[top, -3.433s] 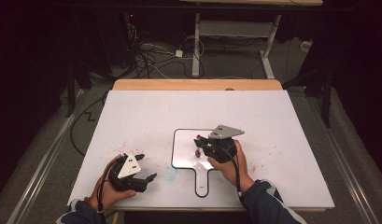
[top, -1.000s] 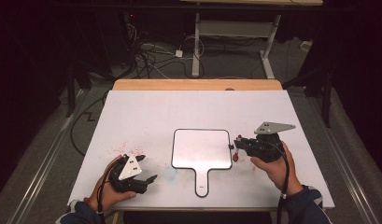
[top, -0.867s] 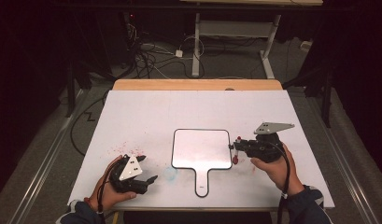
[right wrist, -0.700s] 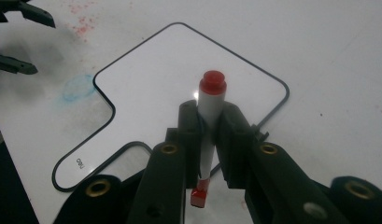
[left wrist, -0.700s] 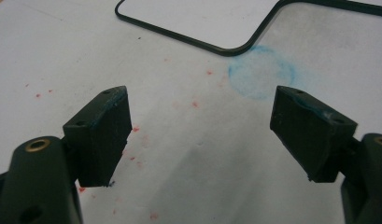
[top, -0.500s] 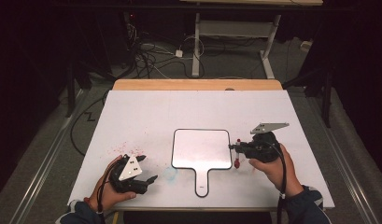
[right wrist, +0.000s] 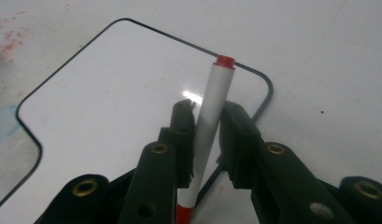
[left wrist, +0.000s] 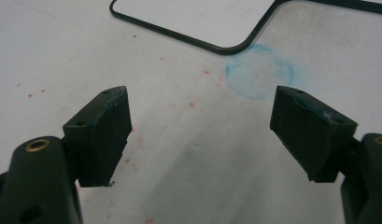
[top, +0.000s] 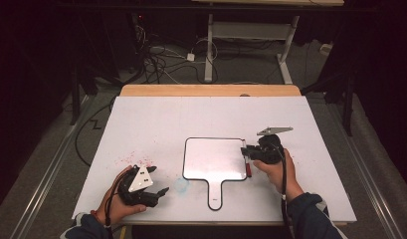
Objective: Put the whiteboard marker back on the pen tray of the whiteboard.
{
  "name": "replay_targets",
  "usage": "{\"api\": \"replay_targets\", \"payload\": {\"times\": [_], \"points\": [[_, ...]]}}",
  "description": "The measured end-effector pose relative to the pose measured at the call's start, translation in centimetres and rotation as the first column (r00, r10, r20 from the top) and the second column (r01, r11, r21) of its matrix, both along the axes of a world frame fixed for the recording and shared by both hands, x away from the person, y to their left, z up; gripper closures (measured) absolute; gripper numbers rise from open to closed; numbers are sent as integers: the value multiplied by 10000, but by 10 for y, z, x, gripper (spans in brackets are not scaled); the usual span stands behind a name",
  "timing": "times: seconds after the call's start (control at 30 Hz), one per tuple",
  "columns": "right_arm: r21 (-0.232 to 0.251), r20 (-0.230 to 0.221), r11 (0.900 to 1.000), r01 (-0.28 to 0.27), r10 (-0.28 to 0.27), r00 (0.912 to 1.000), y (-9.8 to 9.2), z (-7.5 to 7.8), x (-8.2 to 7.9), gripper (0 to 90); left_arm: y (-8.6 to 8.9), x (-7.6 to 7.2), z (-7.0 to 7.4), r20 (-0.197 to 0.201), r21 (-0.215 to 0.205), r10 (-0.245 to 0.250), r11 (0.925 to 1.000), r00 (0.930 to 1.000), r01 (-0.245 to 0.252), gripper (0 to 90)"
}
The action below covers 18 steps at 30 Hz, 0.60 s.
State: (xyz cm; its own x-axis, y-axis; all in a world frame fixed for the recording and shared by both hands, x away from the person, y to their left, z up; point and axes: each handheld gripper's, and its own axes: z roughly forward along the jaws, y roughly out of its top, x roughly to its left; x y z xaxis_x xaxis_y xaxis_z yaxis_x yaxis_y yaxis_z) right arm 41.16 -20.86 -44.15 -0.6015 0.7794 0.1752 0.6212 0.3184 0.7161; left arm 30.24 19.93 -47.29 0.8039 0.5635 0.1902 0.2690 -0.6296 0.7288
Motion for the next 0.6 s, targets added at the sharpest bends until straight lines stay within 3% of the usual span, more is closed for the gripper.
{"api": "replay_targets", "payload": {"times": [0.2, 0.6], "points": [[-103, -172, 9985, 533, -535, 9984, -7, -16, 12, 716, -1, 2, -1, -55, -29, -1, 10000, 10000, 1, 193], [-510, -245, 9960, 729, -742, 9969, -3, -28, 20, 662, -1, 1, -2, -105, 35, -24, 10000, 9999, 24, 193]]}}
